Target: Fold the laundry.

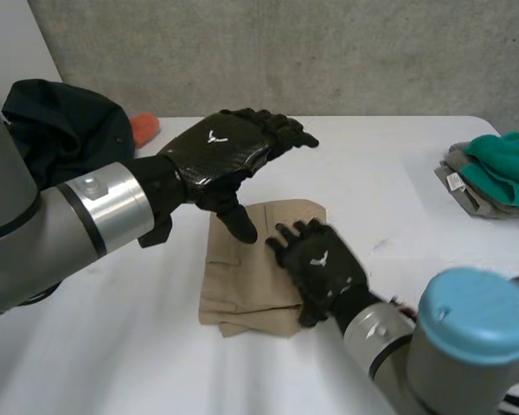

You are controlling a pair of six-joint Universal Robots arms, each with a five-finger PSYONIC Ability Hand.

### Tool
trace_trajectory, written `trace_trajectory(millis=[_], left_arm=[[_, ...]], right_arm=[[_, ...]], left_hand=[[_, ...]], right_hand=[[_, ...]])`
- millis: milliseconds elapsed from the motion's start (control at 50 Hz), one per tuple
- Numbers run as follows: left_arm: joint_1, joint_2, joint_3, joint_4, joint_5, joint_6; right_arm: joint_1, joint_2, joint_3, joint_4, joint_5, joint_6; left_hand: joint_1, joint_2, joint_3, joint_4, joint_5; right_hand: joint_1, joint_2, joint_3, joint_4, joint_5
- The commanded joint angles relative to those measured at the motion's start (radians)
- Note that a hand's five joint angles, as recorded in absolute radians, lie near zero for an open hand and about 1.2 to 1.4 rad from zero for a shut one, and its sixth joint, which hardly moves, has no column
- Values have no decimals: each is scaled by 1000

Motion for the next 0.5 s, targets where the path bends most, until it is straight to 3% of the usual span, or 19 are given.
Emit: trace_trajectory(millis=[20,260,420,480,500], left_arm=[[1,-10,-6,-4,5,-4],[-3,-12,-14,-2,-21,-7],[-9,-9,-14,-2,-21,-7],[-9,-7,-14,-2,-21,-10],[-9,-7,-13,-2,-21,-10]], right_arm=[[24,142,-13,-129,2,-84],[27,300,-197,-212,34,-138],[25,323,-288,-212,49,-127],[25,365,-338,-192,49,-115],[25,382,-361,-173,49,-114]], left_hand=[[44,45,39,43,27],[35,36,30,34,18],[35,36,30,34,18],[35,36,30,34,18],[35,36,30,34,18]], right_hand=[[5,-51,-37,-59,-53],[5,-51,-37,-59,-53],[320,264,279,256,262],[496,440,455,433,438],[689,633,647,625,631]])
